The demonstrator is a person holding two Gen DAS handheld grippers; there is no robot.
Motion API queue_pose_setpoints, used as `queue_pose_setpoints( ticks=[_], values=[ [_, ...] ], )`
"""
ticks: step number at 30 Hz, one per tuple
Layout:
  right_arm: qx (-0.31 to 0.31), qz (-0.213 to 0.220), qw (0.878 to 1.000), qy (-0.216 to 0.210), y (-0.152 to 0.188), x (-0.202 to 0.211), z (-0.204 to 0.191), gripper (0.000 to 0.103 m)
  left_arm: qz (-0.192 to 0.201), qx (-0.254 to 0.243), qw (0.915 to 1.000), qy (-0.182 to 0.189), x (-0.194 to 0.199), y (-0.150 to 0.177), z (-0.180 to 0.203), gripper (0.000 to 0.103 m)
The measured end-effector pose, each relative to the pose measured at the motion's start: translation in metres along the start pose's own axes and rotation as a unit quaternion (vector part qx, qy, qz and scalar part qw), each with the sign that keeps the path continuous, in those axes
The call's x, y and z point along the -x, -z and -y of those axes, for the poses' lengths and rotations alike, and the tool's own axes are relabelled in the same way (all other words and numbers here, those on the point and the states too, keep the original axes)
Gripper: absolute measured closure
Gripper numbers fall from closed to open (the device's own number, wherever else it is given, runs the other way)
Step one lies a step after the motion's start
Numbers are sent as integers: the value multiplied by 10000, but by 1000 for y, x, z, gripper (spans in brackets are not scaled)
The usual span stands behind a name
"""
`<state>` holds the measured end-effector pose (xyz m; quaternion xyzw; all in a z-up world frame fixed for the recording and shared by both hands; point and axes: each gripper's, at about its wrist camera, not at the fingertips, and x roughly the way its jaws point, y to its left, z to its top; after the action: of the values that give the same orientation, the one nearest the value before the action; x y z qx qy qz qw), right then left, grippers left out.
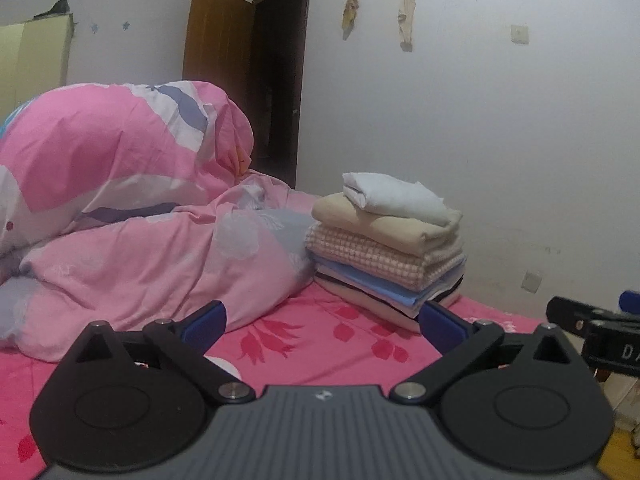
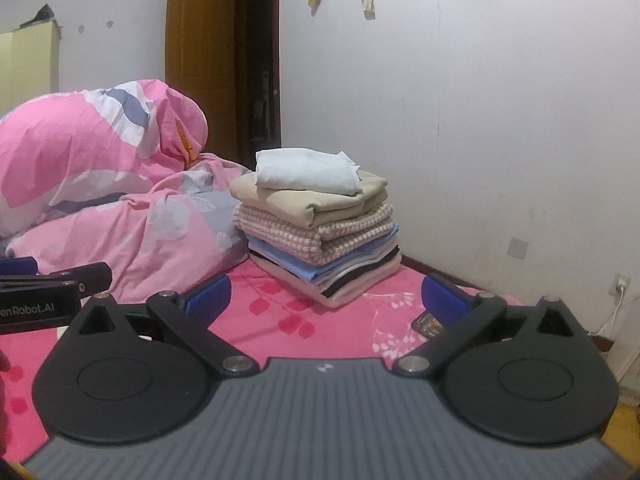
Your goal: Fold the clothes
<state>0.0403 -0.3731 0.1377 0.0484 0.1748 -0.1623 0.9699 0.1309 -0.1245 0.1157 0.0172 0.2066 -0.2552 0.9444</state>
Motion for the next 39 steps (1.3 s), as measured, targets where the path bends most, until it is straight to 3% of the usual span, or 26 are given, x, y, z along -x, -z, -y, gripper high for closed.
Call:
queue_pose_setpoints(
  ticks=[17,39],
  values=[
    [357,96,9992,168,10,13,-25,1,279,-89,9991,-317,16,3,8,0],
    [425,61,9989,194,12,9,-30,1,238,-72,9984,-498,15,7,3,0]
  ],
)
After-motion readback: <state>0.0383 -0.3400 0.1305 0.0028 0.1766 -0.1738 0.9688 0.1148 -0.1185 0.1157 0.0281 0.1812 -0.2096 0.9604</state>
